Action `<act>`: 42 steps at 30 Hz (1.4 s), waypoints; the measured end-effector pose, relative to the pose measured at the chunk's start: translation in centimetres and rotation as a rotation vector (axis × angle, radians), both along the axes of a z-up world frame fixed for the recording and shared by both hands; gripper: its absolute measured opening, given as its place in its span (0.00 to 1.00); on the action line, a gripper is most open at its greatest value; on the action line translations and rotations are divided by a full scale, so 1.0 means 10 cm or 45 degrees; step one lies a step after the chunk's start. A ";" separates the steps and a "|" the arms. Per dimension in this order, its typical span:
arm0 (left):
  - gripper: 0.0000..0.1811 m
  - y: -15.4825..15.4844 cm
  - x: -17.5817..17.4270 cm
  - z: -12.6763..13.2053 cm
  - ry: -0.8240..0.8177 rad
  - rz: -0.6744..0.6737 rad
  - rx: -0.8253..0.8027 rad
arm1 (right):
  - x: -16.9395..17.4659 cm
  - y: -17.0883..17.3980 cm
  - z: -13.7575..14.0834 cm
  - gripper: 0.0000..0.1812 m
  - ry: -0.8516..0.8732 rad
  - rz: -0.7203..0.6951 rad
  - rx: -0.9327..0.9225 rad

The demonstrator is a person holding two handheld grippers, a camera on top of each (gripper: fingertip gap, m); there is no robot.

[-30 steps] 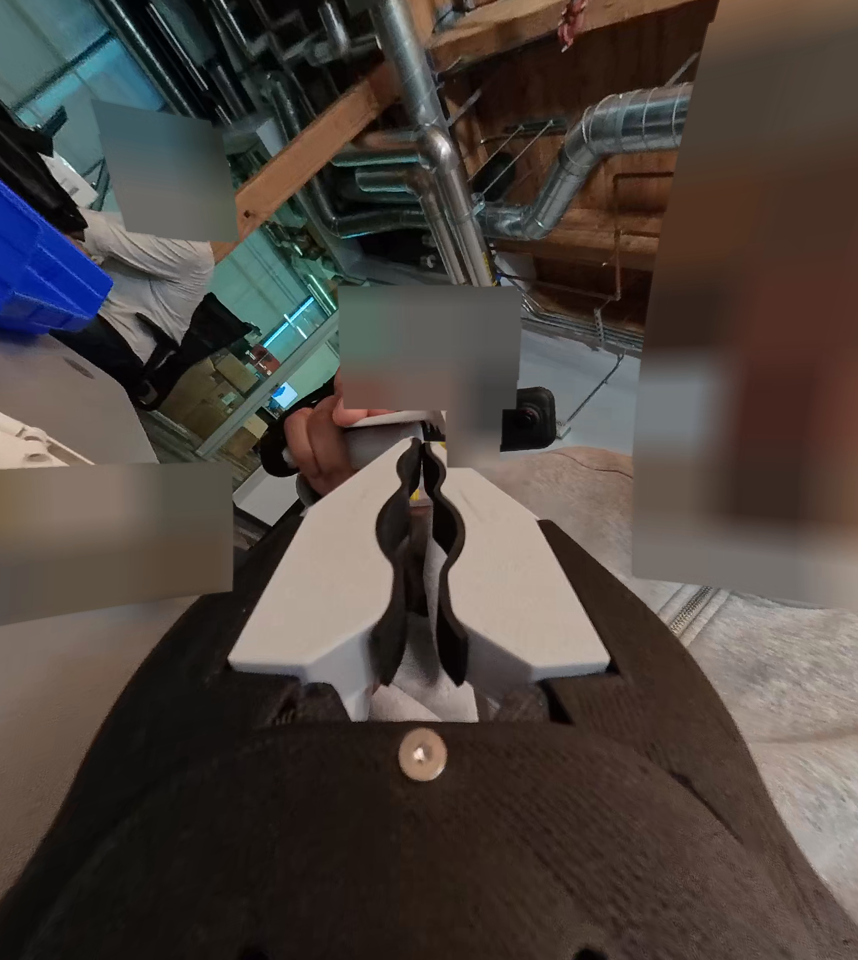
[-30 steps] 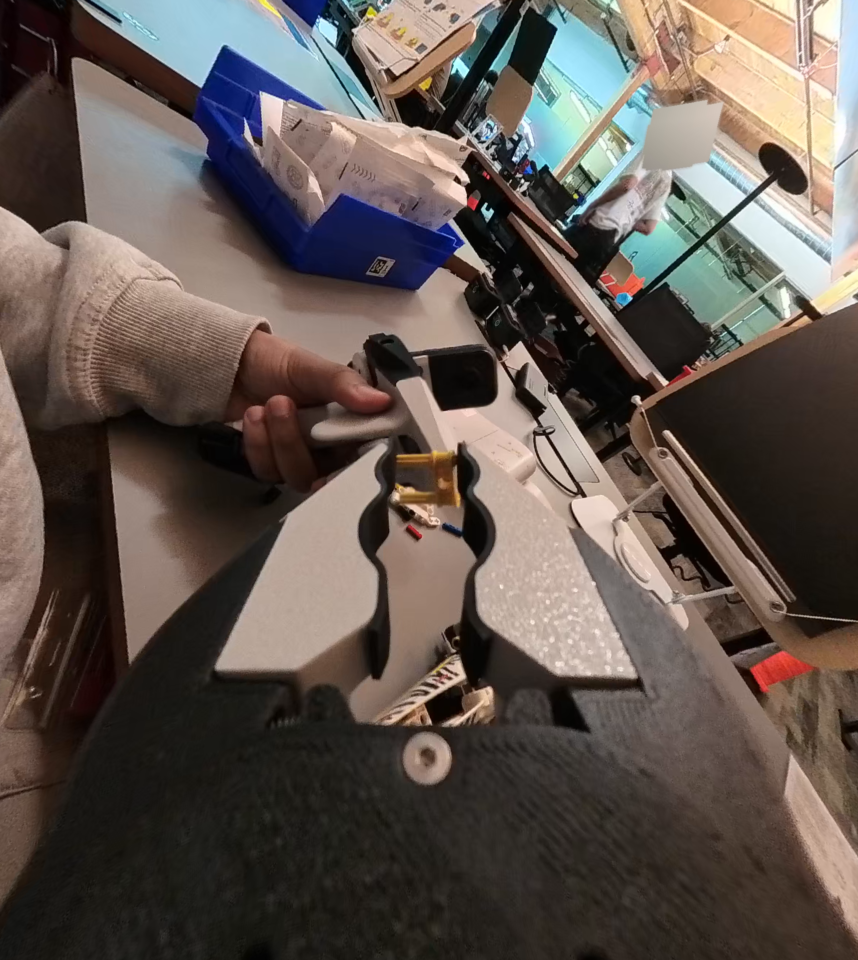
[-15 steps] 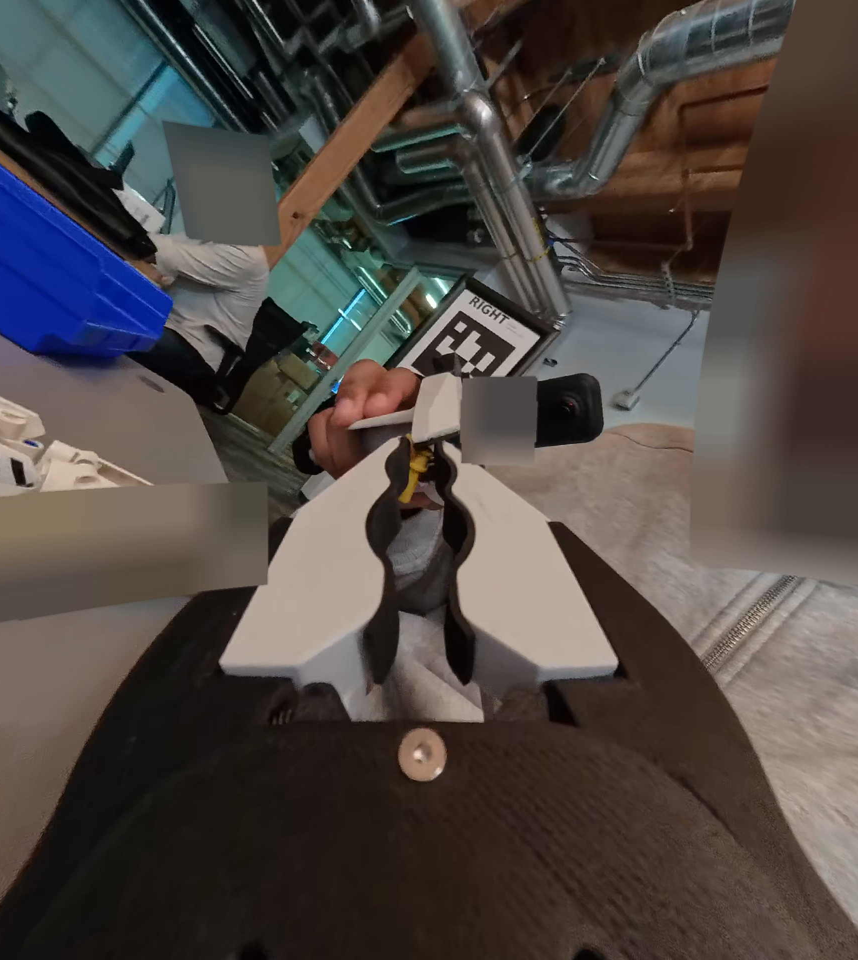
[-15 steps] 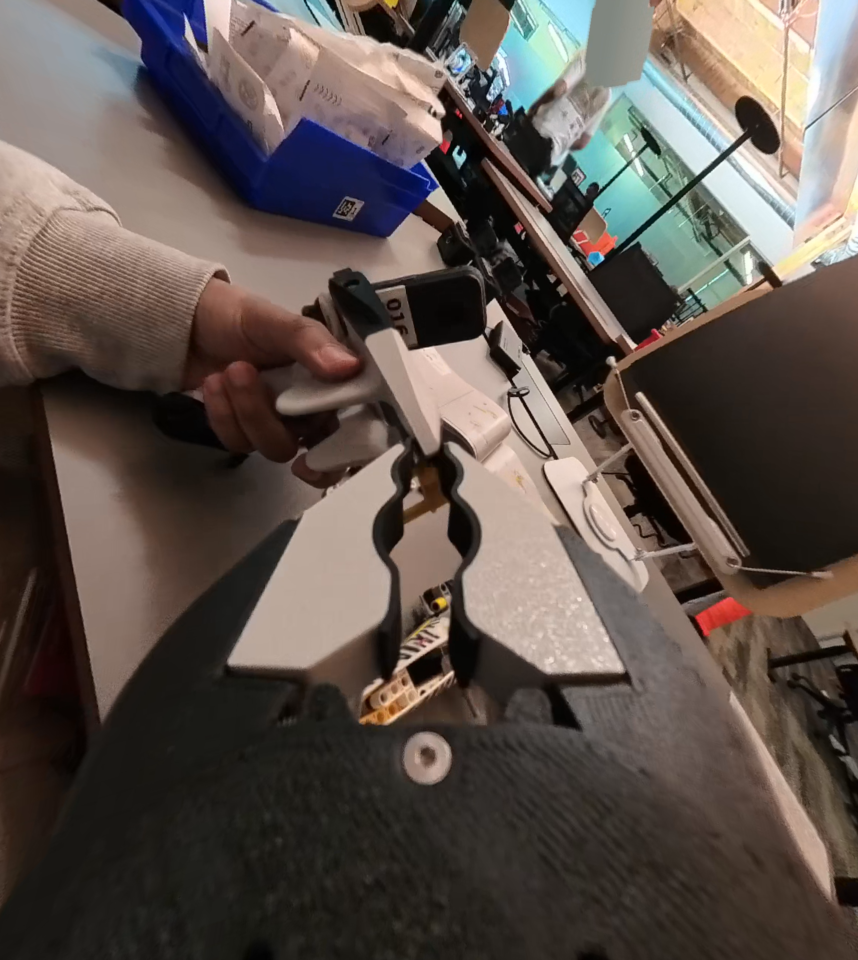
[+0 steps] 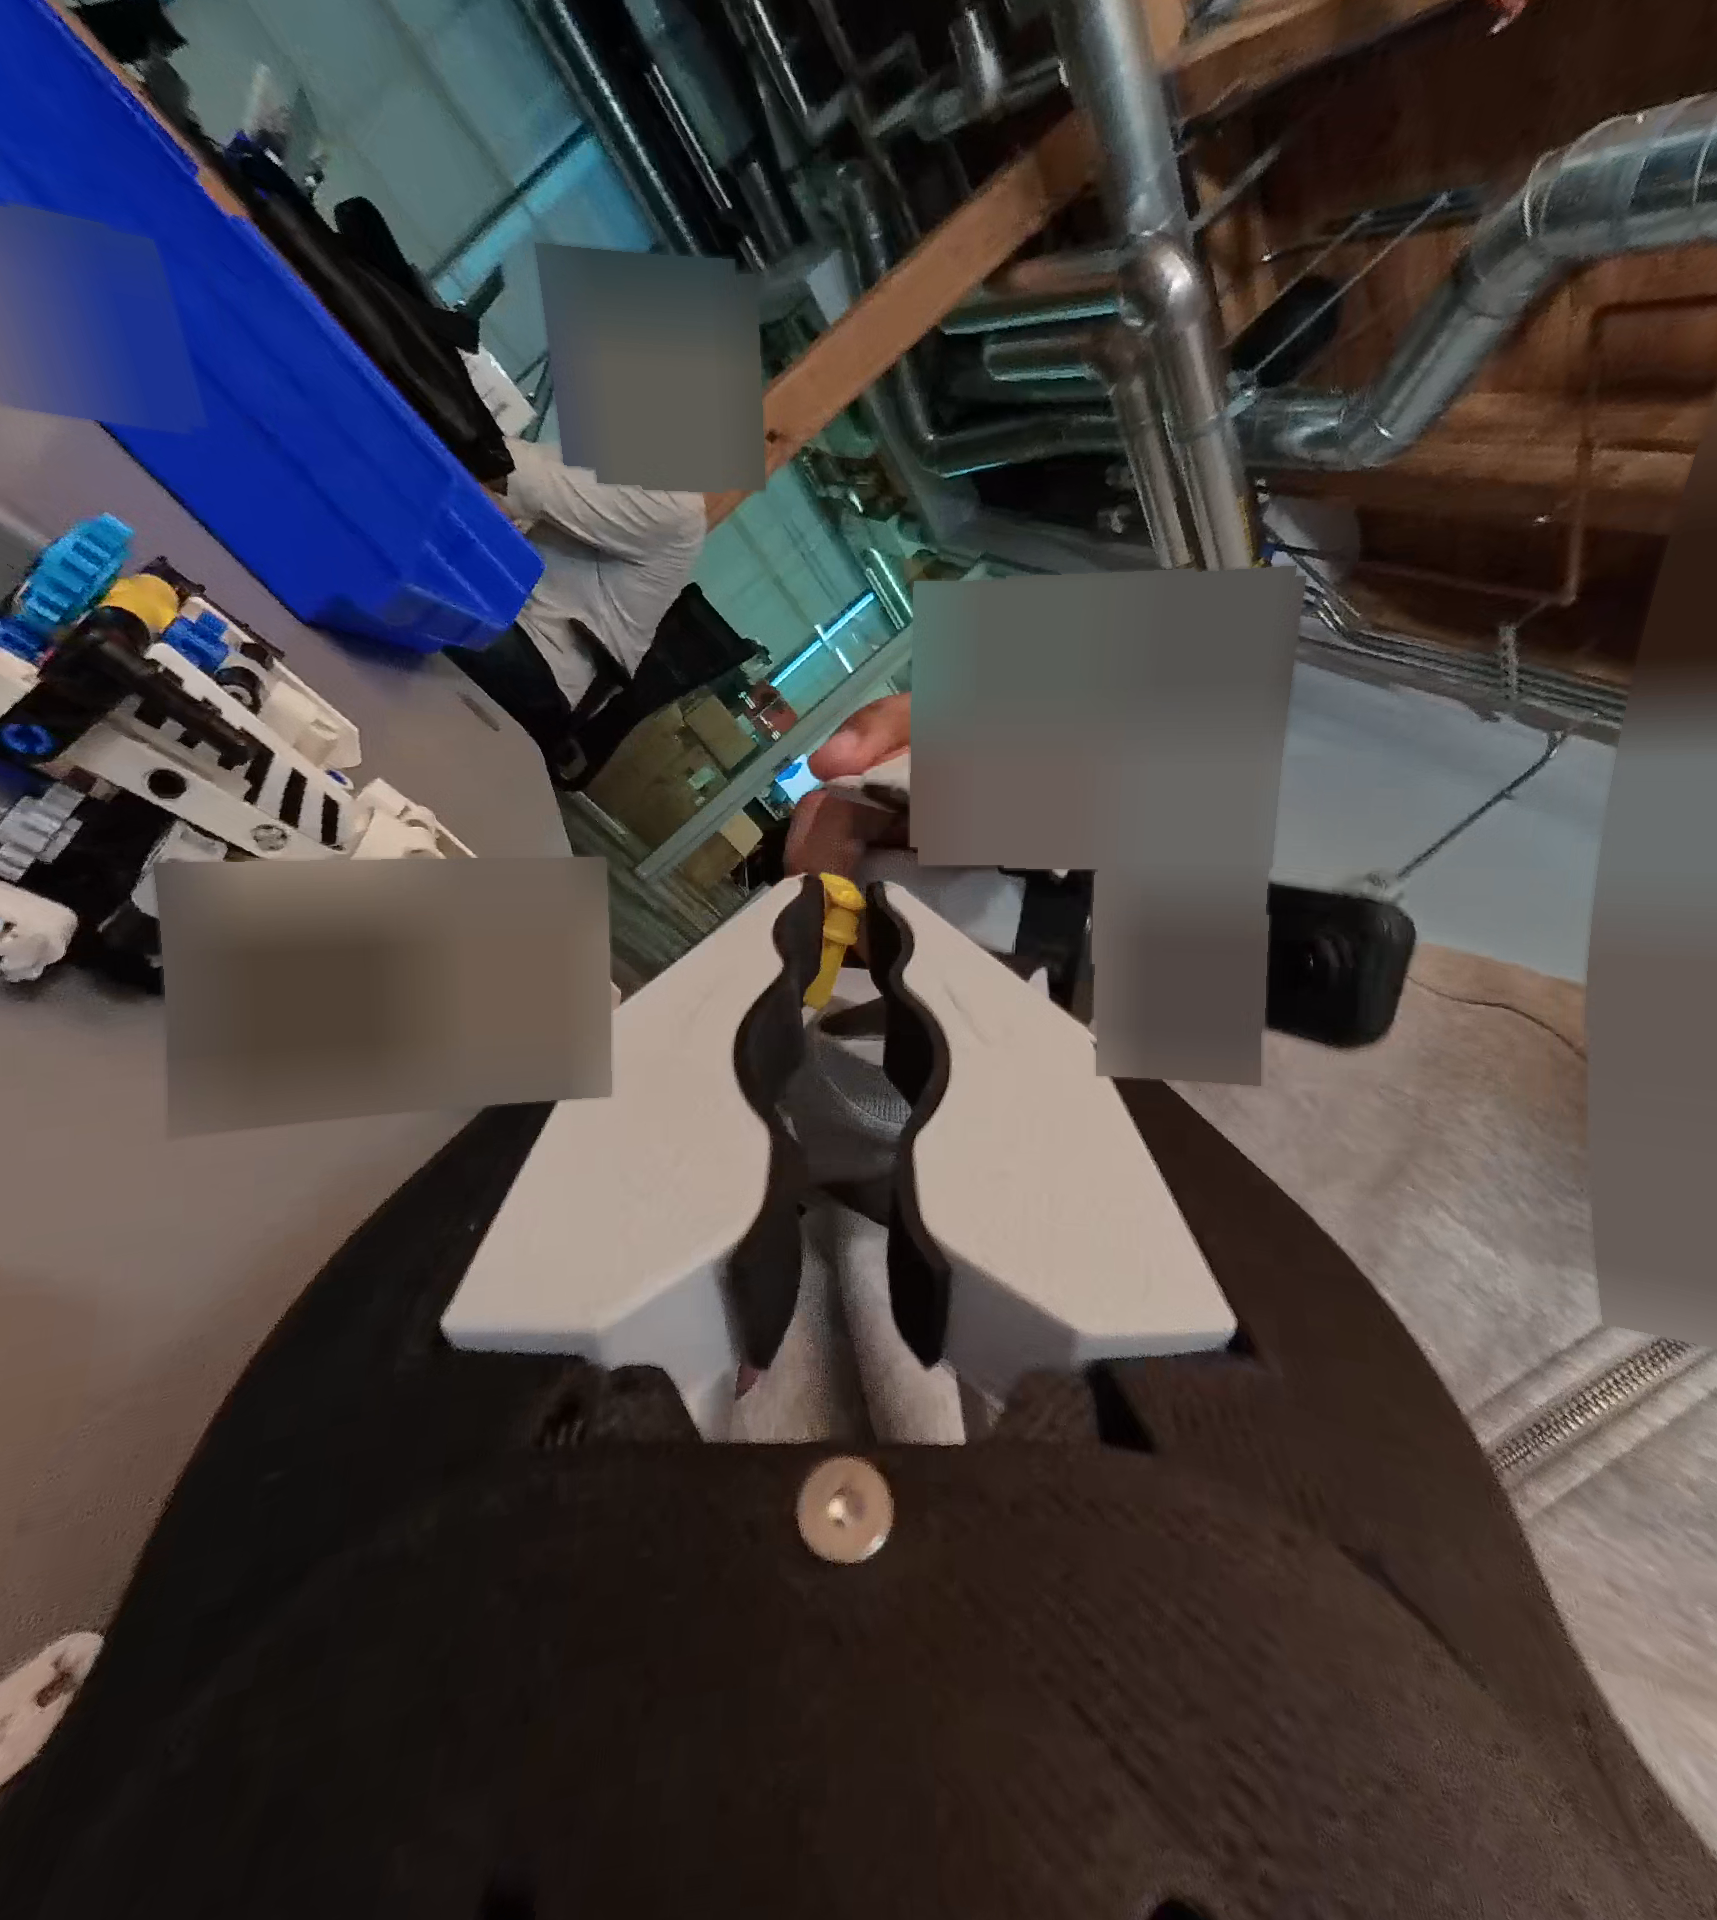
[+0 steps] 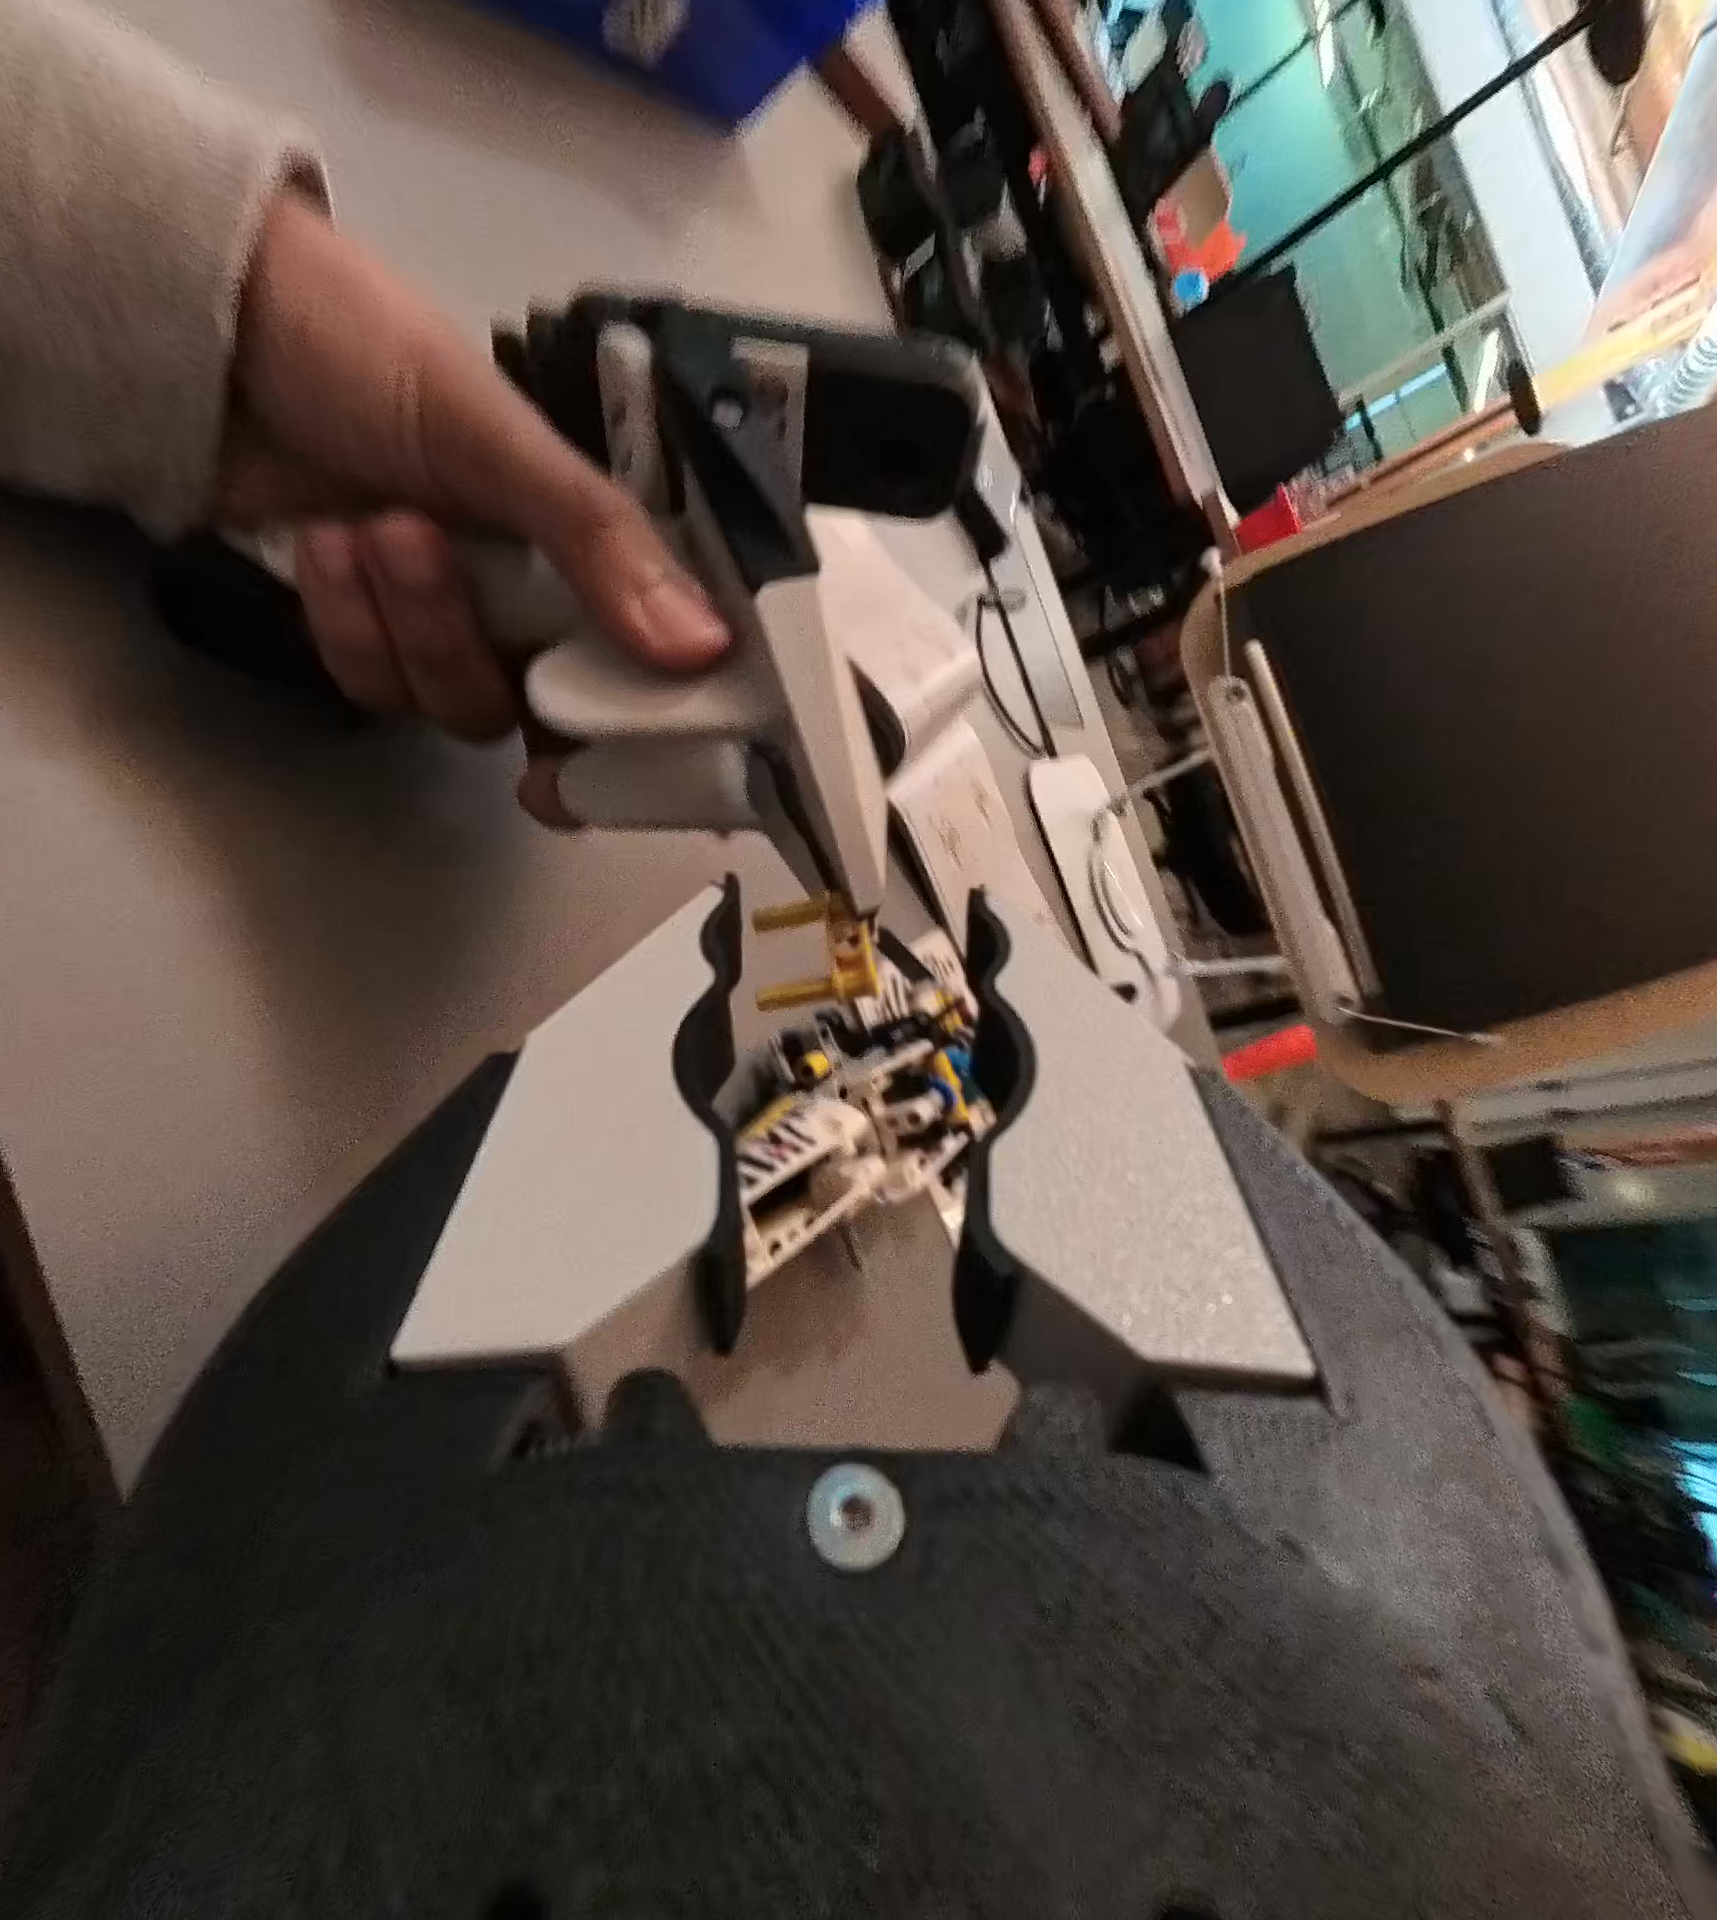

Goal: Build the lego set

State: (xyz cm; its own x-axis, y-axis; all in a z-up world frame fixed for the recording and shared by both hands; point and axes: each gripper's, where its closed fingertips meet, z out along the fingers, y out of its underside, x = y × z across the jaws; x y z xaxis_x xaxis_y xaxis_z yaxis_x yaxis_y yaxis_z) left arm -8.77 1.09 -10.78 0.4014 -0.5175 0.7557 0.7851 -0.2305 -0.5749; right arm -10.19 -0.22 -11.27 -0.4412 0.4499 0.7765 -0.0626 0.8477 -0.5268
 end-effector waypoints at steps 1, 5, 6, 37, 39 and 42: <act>0.03 0.01 -0.02 0.00 -0.015 0.011 -0.005 | -0.01 0.03 -0.04 0.23 -0.002 -0.036 0.083; 0.03 0.03 -0.11 -0.02 -0.083 0.061 -0.012 | -0.06 0.07 -0.14 0.20 0.005 -0.114 0.255; 0.03 0.04 -0.11 -0.02 -0.081 0.066 -0.016 | -0.08 0.08 -0.15 0.19 0.011 -0.126 0.289; 0.02 0.18 -0.20 0.09 0.179 0.430 0.038 | -0.15 0.22 -0.02 0.12 0.048 -0.262 0.178; 0.03 0.16 -0.17 0.11 0.171 0.396 0.058 | -0.14 0.20 0.02 0.12 0.070 -0.250 0.174; 0.03 0.16 -0.15 0.09 0.190 0.371 0.036 | -0.13 0.20 0.01 0.12 0.071 -0.236 0.184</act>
